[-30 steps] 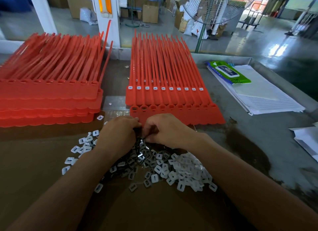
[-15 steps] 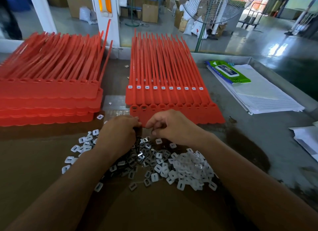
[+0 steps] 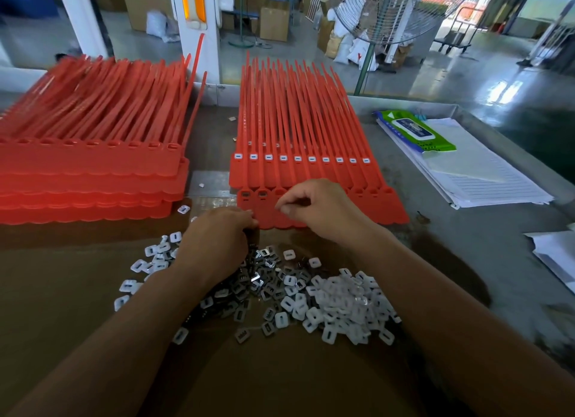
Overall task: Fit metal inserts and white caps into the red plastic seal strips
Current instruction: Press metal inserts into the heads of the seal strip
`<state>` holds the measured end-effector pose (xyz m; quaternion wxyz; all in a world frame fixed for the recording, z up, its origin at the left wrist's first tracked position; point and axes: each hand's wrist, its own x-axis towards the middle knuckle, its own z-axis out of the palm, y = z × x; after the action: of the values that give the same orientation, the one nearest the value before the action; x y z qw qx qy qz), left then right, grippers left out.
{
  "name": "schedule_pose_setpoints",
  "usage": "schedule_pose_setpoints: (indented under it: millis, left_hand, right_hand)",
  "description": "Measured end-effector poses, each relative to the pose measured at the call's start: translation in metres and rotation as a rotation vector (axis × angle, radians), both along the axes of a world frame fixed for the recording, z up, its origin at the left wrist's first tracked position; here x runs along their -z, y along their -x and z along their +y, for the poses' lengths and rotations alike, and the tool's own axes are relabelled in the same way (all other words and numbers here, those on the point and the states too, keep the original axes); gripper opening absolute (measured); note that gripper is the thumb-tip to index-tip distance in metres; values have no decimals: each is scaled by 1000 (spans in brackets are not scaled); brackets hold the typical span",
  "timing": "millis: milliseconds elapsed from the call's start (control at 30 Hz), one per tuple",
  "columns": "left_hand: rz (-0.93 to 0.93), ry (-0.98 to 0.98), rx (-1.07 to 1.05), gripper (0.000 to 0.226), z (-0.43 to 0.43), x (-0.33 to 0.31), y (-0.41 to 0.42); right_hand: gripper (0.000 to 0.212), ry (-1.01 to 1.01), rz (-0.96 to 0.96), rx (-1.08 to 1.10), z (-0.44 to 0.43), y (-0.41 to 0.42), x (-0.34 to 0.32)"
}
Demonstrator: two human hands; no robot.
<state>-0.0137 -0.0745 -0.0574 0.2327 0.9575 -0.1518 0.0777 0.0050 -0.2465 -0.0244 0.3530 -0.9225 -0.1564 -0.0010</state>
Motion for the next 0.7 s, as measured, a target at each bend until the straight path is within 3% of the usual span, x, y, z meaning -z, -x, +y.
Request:
schedule_pose_setpoints:
  millis: [233, 700]
  left_hand:
    - [-2, 8, -4, 41, -1, -2, 1]
    - [-11, 16, 5, 42, 1, -1, 3]
  right_hand:
    - [10, 25, -74, 206, 2, -33, 3]
    - [18, 211, 23, 142, 15, -48, 12]
